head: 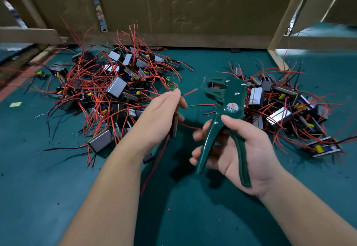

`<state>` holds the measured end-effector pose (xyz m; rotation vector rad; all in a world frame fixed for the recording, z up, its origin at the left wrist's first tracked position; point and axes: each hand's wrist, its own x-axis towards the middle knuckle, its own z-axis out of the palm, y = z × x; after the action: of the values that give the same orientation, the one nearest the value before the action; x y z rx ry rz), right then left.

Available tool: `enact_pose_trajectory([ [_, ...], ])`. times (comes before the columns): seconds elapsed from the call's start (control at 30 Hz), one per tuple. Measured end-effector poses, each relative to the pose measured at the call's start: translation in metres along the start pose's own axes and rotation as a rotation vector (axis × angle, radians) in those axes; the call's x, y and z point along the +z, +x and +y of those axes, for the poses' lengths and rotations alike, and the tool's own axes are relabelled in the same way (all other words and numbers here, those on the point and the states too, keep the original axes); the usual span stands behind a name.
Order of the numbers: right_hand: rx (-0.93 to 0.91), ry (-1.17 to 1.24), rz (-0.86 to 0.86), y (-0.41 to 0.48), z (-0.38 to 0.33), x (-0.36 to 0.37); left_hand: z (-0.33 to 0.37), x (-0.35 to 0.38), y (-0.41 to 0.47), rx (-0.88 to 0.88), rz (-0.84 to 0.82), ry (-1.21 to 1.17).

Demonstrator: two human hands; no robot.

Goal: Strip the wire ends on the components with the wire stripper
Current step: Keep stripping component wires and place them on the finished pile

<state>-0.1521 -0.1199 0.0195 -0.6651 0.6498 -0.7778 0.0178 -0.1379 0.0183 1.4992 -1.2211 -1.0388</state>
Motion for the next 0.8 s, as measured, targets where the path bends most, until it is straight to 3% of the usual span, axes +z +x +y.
enact_pose_trajectory([
  [0.13,-0.033,0.054,-0.200,-0.002,-0.001,-0.003,0.013,0.014,-0.003,-0.111,-0.115,-0.578],
  [0.2,0.005,-0.005,-0.258,-0.002,0.001,-0.003,0.018,0.016,-0.006,-0.110,-0.158,-0.722],
  [0.37,0.016,-0.120,-0.203,-0.002,0.000,-0.003,0.020,0.013,-0.008,0.009,-0.199,-0.753],
  [0.53,-0.213,-0.013,-0.076,-0.002,-0.005,-0.004,0.018,0.007,-0.003,0.155,-0.189,-0.735],
  [0.63,-0.372,0.008,0.014,-0.001,-0.013,-0.007,0.013,0.001,0.001,0.234,0.009,-0.537],
  [0.73,-0.431,0.001,0.061,-0.003,-0.022,-0.012,0.003,-0.008,0.004,0.377,0.367,0.047],
  [0.8,-0.425,0.007,0.075,-0.003,-0.025,-0.014,-0.007,-0.016,0.007,0.356,0.465,0.398],
])
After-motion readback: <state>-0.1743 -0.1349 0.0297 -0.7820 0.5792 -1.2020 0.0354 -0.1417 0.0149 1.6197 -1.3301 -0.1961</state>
